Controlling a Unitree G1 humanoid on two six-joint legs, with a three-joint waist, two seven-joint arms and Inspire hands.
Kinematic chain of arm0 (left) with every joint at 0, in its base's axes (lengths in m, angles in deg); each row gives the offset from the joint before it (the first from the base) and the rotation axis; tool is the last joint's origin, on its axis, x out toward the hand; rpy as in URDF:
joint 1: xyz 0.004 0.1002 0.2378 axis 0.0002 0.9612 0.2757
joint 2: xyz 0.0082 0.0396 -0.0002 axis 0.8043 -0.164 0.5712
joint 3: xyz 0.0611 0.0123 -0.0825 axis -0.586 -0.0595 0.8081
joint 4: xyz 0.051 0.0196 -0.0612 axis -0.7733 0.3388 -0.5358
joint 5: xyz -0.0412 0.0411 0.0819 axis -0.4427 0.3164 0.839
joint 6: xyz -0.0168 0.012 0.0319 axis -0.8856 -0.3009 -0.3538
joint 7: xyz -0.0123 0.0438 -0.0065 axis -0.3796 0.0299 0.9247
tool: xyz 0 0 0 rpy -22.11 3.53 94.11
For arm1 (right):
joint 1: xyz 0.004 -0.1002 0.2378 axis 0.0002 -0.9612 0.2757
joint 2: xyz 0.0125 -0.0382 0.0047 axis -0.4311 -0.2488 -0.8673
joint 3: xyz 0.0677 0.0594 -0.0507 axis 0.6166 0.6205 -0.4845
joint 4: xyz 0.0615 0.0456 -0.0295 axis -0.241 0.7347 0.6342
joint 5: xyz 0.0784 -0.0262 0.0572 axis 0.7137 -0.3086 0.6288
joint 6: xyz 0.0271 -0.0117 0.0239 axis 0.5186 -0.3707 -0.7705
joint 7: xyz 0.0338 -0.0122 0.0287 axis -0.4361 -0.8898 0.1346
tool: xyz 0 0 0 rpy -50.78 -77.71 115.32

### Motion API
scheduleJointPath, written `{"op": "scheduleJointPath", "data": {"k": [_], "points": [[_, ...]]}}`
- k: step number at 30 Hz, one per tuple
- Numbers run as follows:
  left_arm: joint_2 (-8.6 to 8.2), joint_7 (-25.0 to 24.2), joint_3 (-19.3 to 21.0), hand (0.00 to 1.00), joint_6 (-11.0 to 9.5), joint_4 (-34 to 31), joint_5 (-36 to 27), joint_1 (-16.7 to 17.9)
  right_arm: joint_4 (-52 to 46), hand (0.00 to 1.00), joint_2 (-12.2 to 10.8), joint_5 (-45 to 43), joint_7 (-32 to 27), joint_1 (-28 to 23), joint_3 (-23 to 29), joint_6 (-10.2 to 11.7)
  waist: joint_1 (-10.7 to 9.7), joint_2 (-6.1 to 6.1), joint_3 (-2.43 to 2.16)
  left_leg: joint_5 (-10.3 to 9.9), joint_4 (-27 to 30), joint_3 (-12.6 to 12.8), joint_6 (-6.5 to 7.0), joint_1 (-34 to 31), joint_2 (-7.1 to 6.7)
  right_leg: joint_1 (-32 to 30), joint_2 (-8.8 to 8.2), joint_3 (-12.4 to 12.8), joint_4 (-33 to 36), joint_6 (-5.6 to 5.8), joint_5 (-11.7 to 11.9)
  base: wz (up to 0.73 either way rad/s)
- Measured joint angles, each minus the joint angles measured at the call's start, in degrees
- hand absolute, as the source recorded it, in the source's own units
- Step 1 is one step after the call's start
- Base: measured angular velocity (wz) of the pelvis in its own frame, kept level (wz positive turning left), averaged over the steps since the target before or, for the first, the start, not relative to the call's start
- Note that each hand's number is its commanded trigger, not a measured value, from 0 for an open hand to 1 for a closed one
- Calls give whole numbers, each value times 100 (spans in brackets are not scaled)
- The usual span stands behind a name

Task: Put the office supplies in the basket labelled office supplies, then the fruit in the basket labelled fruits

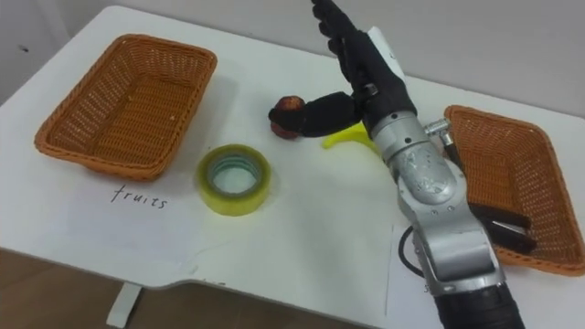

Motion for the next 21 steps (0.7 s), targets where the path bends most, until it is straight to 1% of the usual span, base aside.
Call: {"op": "scheduleJointPath", "data": {"k": [3,5,9,13,18,21], "points": [[-7,0,1,0,22,4,0,14,48,0,-4,-1,-52,57,-189,0,7,7,4,0,5,-3,0,1,-1,1,0,1,-2,0,0,0],[-8,2,1,0,22,4,0,0,90,0,-24,-2,-52,71,-226,1,11,8,4,0,4,-11,0,0,-1,2,0,1,-3,0,0,0],[-6,26,-5,0,24,3,-5,10,360,0,-48,-47,-107,260,-403,1,-5,10,5,1,9,-46,0,-8,-6,5,0,-14,-3,0,0,1],[16,50,-56,0,23,1,-3,-48,636,0,-71,-166,-287,432,-452,1,0,7,1,2,19,-150,2,-80,-21,-3,-11,-138,-3,0,0,13],[33,49,-149,0,44,-12,-2,-49,704,0,-77,-203,-416,436,-586,3,45,37,8,4,64,-175,3,-100,-26,-7,-14,-143,-11,0,0,3],[34,49,-149,0,61,-75,144,-88,1018,0,-78,-203,-492,460,-624,9,111,46,14,6,74,-214,6,-142,-34,-25,-20,-146,-17,0,0,5]]}}
